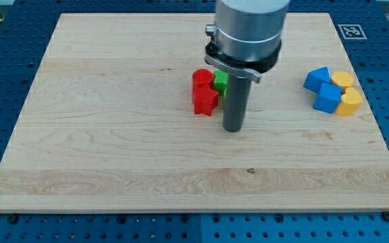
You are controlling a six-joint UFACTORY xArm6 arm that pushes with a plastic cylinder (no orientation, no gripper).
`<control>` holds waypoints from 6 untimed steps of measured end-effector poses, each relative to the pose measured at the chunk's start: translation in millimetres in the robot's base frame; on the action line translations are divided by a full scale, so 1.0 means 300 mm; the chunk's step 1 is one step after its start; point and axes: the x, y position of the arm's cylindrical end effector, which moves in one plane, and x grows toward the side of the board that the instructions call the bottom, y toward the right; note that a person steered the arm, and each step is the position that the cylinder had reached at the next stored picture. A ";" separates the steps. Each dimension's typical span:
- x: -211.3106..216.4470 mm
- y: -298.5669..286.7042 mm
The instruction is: Move the arm below to the blue cube
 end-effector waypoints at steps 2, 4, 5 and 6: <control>0.061 0.264; 0.074 0.526; -0.002 0.566; -0.015 0.578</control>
